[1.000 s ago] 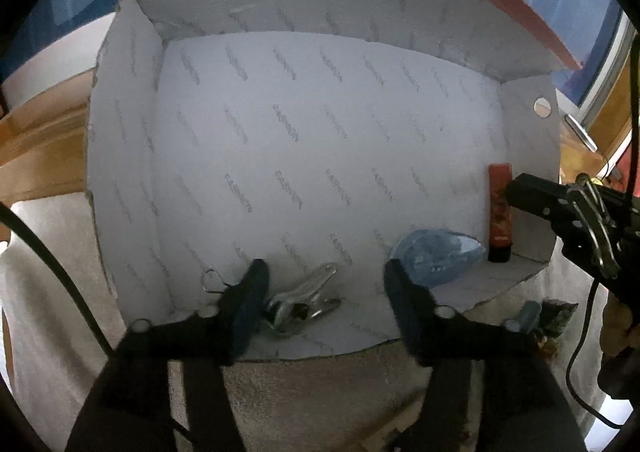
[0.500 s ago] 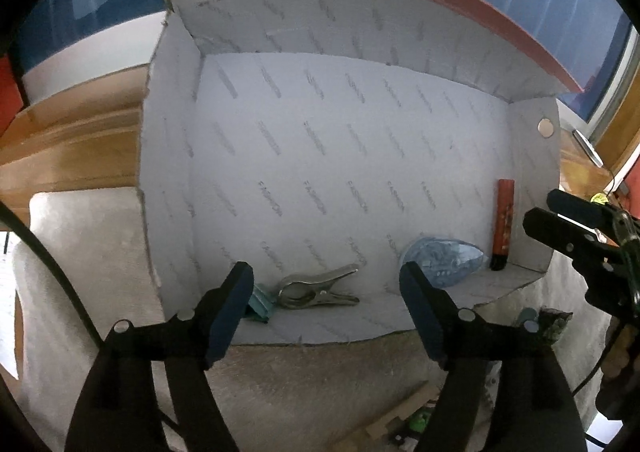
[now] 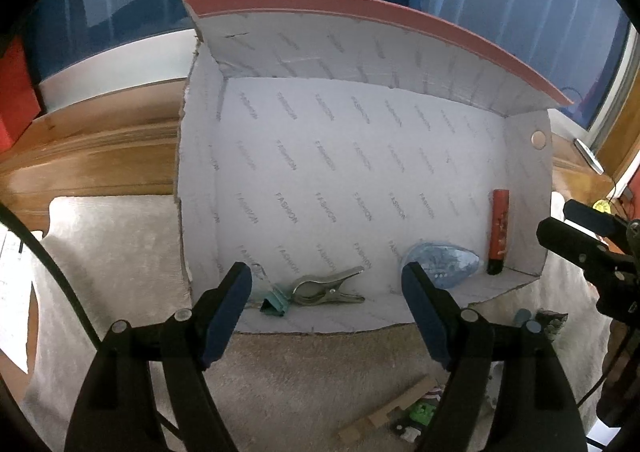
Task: Organize objects
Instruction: 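Open both tools to drop the metal clip and glue stick in the box, then withdraw both tools from the box toward the remaining objects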
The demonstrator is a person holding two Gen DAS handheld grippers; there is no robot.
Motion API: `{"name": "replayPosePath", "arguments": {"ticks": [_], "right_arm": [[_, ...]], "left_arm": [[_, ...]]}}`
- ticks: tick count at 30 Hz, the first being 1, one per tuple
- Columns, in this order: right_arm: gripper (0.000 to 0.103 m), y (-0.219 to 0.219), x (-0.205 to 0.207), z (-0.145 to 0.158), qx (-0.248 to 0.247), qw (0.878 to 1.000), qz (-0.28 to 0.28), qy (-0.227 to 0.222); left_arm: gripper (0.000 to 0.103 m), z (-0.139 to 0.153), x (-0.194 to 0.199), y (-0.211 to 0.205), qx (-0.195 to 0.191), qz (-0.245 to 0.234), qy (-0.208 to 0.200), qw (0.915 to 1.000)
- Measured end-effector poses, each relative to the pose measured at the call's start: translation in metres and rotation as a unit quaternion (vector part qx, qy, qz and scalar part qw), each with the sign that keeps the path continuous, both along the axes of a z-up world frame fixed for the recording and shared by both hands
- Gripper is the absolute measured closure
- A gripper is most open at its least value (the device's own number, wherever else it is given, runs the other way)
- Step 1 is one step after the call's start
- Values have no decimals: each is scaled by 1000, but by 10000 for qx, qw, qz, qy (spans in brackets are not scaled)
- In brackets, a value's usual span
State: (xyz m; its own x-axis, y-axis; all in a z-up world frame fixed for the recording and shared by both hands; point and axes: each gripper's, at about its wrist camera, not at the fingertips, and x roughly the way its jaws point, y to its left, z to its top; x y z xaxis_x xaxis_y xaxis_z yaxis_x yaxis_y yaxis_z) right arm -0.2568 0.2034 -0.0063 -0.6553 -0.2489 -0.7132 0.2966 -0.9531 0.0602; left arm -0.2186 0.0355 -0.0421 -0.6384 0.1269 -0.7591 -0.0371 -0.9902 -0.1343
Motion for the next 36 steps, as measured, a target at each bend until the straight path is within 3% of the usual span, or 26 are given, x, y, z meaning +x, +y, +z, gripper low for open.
{"name": "replayPosePath", "arguments": {"ticks": [9,18,27,36], "right_arm": [[20,7,8,9,12,9998,-167,95],[20,9,38,31,27,9991,-273,332],[20,13,75,47,-68,9983,-292,492],[20,15,94,63,-131,9971,-301,689]], "left_arm": [[25,11,13,10,90,-20,139,9999],[25,38,42,-38,47,19,495,9988],[25,55,47,-8,-47,-27,767,9970],[25,75,75,-12,-99,-108,946,9954]]}}
